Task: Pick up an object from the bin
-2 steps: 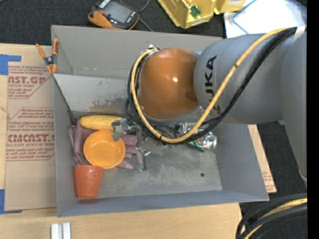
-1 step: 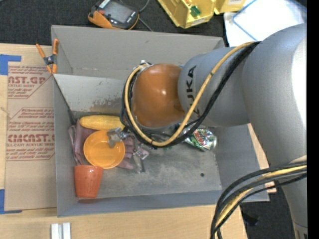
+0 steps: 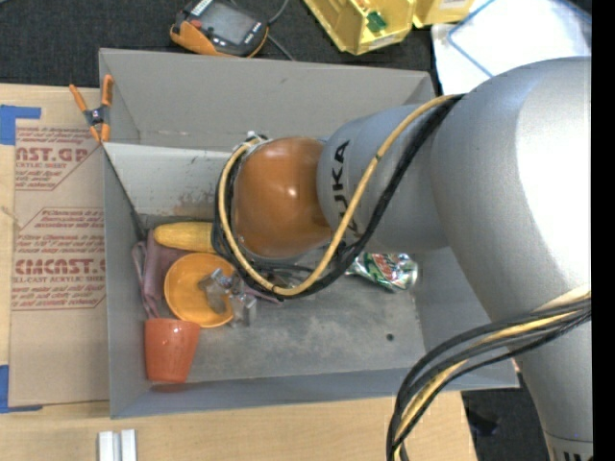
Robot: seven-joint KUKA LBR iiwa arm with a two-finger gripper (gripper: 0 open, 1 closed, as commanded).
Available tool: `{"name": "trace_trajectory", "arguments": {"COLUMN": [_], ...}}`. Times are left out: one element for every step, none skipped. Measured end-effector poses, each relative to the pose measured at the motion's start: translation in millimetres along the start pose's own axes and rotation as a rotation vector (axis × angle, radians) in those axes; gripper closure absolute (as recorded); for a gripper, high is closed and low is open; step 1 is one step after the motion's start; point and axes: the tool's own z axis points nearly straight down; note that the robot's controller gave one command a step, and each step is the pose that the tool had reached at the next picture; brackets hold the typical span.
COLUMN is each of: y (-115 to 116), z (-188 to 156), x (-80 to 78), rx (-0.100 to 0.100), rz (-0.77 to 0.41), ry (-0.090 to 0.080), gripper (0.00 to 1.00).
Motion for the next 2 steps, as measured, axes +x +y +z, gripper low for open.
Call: {"name": "trace_trajectory", "arguments": {"y": [0.0, -1.8], "z": [0.1, 2.2], "x": [0.0, -20.2], "rx": [0.0, -0.001], "rz": [0.0, -0.05], "ry": [0.0, 0.001], "gripper": [1.0, 1.0]}}
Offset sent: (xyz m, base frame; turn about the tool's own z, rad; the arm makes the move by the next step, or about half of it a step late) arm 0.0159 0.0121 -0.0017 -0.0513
